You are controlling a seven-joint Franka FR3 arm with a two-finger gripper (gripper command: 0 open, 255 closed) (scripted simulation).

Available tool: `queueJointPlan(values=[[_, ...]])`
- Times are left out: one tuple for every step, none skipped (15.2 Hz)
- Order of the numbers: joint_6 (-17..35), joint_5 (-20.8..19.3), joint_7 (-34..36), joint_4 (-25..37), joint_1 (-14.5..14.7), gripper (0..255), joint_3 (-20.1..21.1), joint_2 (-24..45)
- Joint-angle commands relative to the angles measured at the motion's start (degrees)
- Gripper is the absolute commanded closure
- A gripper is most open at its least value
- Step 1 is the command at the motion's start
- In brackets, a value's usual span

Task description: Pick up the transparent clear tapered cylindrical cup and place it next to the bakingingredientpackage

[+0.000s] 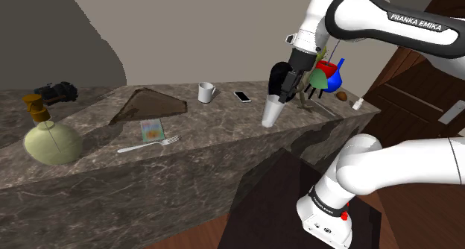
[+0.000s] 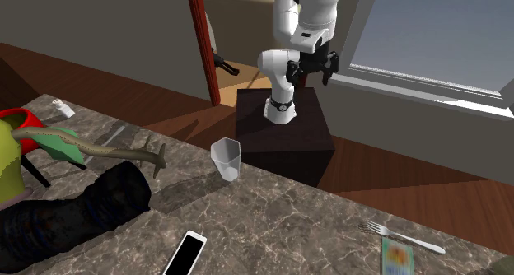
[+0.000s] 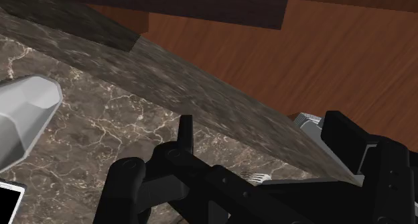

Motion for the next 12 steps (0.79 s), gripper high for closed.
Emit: queueJointPlan(values=[[0.0,0.0,0.0,0.0,0.0,0,0.0,0.0],[1.0,-0.8,-1.2,-0.5,-0.5,0,-1.1,0.5],[2.0,-1.6,-2.4,-1.0,-0.9,0,-2.1,1.1],[3.1,-2.4,-3.6,-1.4,-1.4,0,-3.2,1.7],[4.2,-3.2,-4.8,-1.7,-1.9,0,-4.3,2.5],[5.2,-3.9,-6.0,-2.0,-2.3,0,-5.4,3.3],[6.3,-4.6,-7.2,-2.2,-2.8,0,-6.5,4.2],[7.5,-5.3,-8.4,-2.3,-3.2,0,-7.6,5.1],[8.6,-6.0,-9.6,-2.3,-3.6,0,-8.6,6.1],[9.7,-6.6,-10.7,-2.3,-4.0,0,-9.7,7.2],[10.9,-7.1,-11.9,-2.2,-4.4,0,-10.8,8.4],[12.0,-7.6,-13.1,-2.1,-4.8,0,-11.9,9.6]])
